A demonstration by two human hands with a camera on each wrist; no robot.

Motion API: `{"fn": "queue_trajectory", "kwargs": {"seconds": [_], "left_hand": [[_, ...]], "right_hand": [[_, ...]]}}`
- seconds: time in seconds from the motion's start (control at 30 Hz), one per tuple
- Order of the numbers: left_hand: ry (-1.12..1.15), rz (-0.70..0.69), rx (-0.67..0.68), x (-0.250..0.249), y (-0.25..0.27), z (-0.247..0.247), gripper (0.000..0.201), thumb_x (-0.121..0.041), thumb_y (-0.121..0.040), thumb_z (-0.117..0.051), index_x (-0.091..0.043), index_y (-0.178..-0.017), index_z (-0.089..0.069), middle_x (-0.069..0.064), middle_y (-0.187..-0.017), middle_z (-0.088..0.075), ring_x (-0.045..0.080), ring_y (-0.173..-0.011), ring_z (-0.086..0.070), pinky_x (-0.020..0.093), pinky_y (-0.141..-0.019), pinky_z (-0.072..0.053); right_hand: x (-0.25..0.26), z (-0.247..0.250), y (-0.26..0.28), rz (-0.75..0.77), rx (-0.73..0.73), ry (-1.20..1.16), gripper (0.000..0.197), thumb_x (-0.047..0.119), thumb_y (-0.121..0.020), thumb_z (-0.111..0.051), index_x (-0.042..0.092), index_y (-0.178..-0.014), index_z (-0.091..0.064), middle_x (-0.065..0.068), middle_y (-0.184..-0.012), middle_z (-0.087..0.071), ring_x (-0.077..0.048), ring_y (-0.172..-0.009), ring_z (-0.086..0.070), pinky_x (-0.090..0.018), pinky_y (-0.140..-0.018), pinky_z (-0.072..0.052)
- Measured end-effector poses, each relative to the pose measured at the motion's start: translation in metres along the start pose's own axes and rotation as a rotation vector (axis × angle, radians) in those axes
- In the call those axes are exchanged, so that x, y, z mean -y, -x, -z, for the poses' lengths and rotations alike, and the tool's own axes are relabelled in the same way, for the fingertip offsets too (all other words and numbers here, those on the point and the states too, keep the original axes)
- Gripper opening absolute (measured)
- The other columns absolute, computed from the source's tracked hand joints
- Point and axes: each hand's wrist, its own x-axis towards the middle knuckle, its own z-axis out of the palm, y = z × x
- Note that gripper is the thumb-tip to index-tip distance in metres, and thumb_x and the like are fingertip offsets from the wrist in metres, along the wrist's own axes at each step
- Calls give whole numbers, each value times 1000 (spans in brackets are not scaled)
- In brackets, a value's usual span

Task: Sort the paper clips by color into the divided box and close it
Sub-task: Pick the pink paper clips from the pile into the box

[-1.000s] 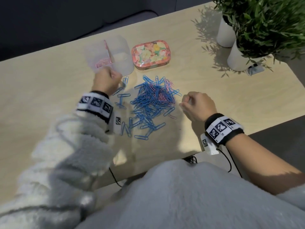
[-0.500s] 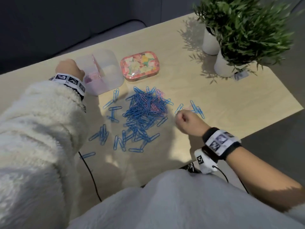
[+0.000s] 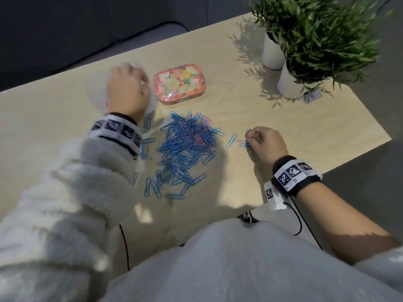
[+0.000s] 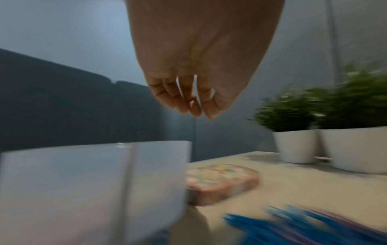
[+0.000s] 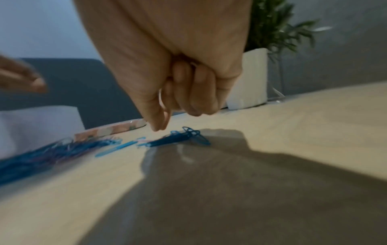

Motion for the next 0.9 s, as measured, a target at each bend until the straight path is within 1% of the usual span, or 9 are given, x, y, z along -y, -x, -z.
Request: {"fn": "queue_trajectory", "kwargs": {"seconds": [0.13,0.23,0.33,0.47,0.57,0.63,0.7,0.8,0.9], "left_hand": [[152,-313,285,-74,50,-33,25,-12,-85,-50,-10,-104,-67,14,-107,-64,34,-102,-56,43,-85,-46],[30,-471,513,-110,83,-64,40,-24,-90,-47,-20,-130,-48,4,-136,-49,28,-126,-41,41,-100,-35],[-65,-528,567,-128,104,-80,49,-22,-95,-39,-20,-142,-28,-3,-153,-26,23,-142,-19,40,-112,-21],[-86,-563,459,-128,119,-88,42,-25,-94,-43,-16,-135,-42,-1,-146,-40,26,-139,-30,38,-108,-30],[-27,-632,325,-111,132,-84,22,-33,-84,-54,-24,-98,-69,-9,-111,-69,24,-114,-60,33,-92,-46],[97,-606,332,-99,142,-83,29,-36,-85,-41,-28,-87,-68,-13,-107,-69,22,-113,-60,33,-90,-37],[180,-500,349,-87,146,-77,25,-35,-87,-43,-25,-91,-65,-10,-111,-66,24,-114,-55,36,-88,-35],[162,-319,323,-72,138,-71,24,-25,-88,-54,-18,-110,-61,1,-122,-61,29,-115,-51,40,-89,-40],[128,-245,373,-68,128,-66,36,-25,-93,-48,-16,-128,-51,3,-134,-52,29,-125,-44,43,-98,-37]], "right_hand": [[11,-6,0,91,8,230,21,29,-84,-62,25,-104,-69,-7,-107,-71,-30,-106,-60,-34,-83,-46],[16,-7,-2,120,33,340,17,28,-86,-60,22,-99,-69,-11,-103,-70,-33,-102,-61,-35,-81,-45],[18,-9,-2,176,56,387,9,24,-87,-56,20,-85,-65,-10,-96,-70,-33,-95,-62,-35,-76,-44],[5,-1,-10,96,20,-44,16,16,-81,-56,20,-66,-56,-7,-74,-68,-24,-73,-60,-33,-68,-47],[2,11,-15,-138,-40,-590,25,8,-85,-47,13,-61,-49,2,-46,-56,-11,-40,-47,-18,-40,-38],[6,19,-16,-306,7,-996,26,2,-88,-38,9,-64,-43,-5,-50,-53,-13,-34,-39,-15,-33,-26],[12,26,-16,-372,109,-1221,24,4,-92,-34,7,-70,-43,-9,-58,-52,-17,-42,-46,-16,-33,-29],[21,21,-18,-384,247,-1176,29,11,-94,-33,12,-68,-45,1,-45,-46,-14,-40,-48,-14,-33,-33],[39,0,-18,-386,370,-1071,33,23,-89,-40,17,-57,-41,1,-51,-32,-17,-44,-33,-14,-35,-24]]}}
